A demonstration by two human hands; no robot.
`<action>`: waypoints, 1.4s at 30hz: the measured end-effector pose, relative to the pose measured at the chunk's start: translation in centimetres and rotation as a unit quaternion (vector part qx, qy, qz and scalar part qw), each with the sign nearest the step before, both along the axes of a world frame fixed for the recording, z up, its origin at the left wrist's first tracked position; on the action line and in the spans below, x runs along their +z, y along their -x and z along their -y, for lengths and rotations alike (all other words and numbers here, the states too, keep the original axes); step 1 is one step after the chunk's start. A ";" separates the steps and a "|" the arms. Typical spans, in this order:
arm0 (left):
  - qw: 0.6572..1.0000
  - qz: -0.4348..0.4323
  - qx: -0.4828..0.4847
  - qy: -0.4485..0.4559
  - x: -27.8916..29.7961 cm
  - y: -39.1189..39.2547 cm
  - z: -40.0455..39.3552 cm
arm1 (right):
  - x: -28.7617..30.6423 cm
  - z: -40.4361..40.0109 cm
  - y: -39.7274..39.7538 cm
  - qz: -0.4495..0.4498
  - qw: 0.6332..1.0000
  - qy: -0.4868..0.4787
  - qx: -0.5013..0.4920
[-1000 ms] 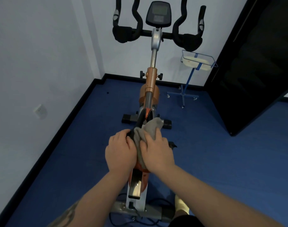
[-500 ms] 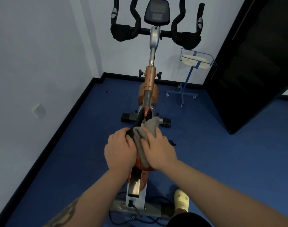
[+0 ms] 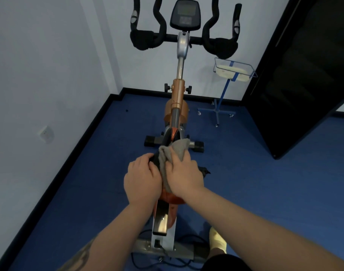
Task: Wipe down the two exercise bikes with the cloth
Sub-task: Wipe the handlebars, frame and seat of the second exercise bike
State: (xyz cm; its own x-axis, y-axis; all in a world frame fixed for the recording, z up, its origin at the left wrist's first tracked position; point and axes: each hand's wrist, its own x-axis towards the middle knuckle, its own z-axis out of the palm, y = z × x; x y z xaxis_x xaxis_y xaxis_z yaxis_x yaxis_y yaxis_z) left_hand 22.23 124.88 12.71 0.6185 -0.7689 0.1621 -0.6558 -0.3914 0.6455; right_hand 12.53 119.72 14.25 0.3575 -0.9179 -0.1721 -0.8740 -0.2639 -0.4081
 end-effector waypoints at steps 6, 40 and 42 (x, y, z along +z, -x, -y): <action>1.000 0.007 -0.001 -0.005 0.0 0.1 0.1 | -0.3 0.1 1.7 0.016 0.999 0.012 0.048; 1.000 0.017 0.001 -0.005 -0.2 0.0 0.1 | 0.2 -0.9 0.2 0.018 0.999 -0.020 -0.031; 1.000 0.012 -0.001 -0.002 -0.2 0.0 0.0 | -0.2 -2.0 0.0 -0.012 1.000 0.006 -0.026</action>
